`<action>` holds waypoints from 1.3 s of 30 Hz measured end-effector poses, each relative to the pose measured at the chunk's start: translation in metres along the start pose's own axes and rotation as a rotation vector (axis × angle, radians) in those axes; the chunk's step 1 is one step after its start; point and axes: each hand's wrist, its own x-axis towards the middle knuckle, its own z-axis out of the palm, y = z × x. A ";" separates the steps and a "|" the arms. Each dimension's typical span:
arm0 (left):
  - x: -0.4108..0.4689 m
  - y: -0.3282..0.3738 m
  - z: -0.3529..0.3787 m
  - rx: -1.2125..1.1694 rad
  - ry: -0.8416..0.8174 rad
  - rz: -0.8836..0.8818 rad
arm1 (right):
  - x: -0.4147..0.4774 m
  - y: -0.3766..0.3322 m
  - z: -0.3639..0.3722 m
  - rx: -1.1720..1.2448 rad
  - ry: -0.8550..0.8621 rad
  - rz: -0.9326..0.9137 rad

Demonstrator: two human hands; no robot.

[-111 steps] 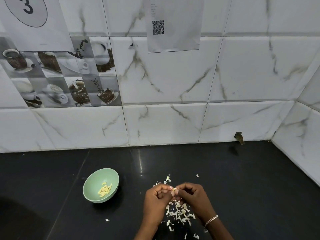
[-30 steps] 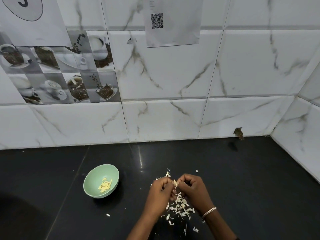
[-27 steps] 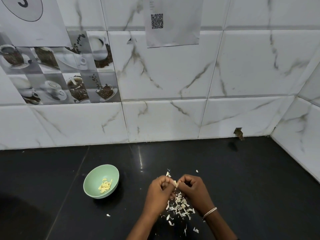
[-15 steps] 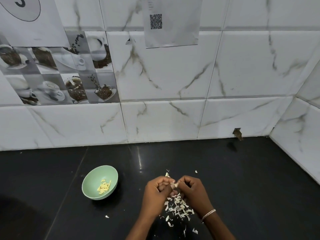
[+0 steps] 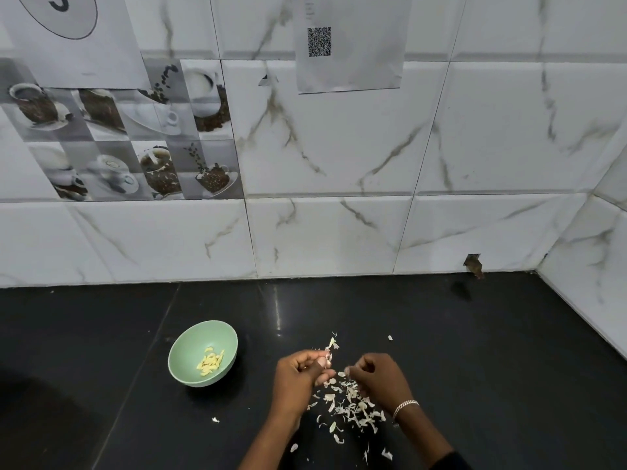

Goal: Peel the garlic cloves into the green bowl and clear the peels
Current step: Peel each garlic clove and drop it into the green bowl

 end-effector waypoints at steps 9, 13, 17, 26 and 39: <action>0.019 -0.023 -0.007 0.062 0.045 -0.079 | 0.025 0.012 0.008 -0.167 -0.007 0.066; 0.023 -0.029 -0.007 0.055 0.042 -0.101 | 0.031 0.016 0.010 -0.377 -0.017 0.008; 0.025 -0.032 -0.004 0.050 0.044 -0.103 | 0.032 0.014 0.010 -0.415 -0.037 0.000; 0.025 -0.037 0.000 0.063 0.029 -0.103 | 0.021 0.002 0.016 -0.296 0.018 -0.091; 0.020 -0.031 -0.005 0.040 -0.014 -0.070 | 0.008 -0.028 0.026 -0.145 -0.127 -0.168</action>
